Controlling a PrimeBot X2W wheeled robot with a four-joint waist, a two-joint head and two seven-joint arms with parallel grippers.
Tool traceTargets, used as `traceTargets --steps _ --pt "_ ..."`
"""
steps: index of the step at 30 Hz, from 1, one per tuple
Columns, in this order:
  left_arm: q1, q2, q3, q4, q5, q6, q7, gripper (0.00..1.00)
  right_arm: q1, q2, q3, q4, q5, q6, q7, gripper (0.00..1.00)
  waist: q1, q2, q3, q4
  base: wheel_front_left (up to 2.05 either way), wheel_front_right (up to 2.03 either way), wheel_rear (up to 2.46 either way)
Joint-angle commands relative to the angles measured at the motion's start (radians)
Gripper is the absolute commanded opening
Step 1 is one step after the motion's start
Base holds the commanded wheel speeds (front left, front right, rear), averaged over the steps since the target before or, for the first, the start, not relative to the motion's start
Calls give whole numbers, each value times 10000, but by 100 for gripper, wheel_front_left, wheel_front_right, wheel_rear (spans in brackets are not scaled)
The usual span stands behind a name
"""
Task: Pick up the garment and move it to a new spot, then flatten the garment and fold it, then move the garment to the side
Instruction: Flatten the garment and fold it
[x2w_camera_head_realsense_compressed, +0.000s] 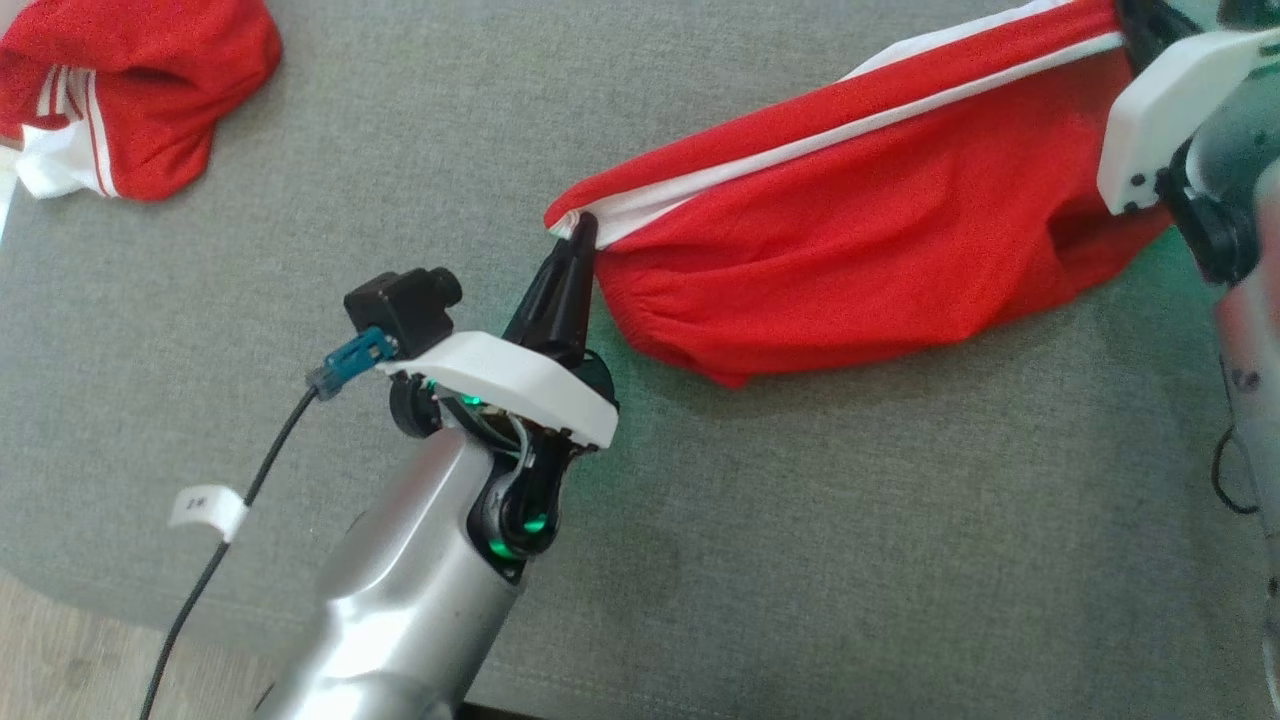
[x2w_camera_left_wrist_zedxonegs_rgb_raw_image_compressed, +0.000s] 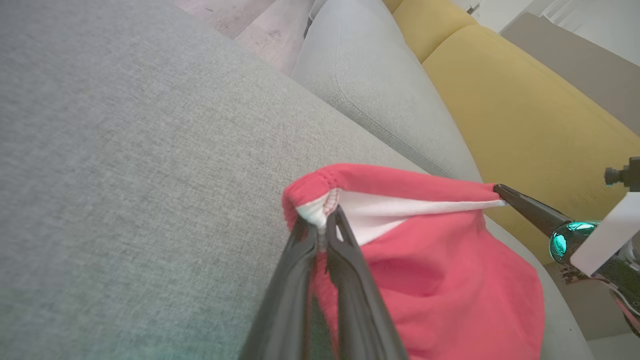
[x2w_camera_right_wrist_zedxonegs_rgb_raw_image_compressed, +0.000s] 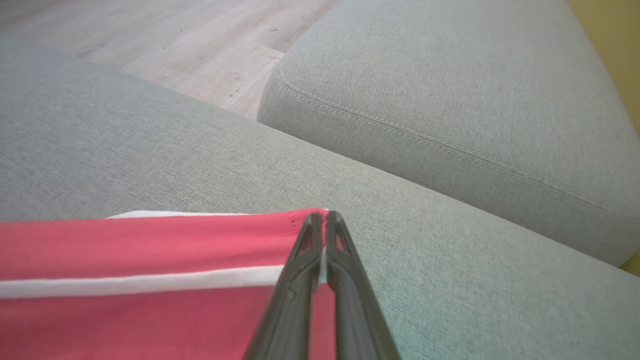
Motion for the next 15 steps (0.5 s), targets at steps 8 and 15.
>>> traceTargets --steps 8,15 --pt "-579 82 -468 18 -392 249 -718 100 -988 460 -10 894 -345 65 -1762 100 -1 0 86 46 0 0 0" --pt "34 589 -864 -409 202 396 -1039 100 -992 511 131 1445 -38 65 -2489 100 -1 0 -260 -146 0 0 0"
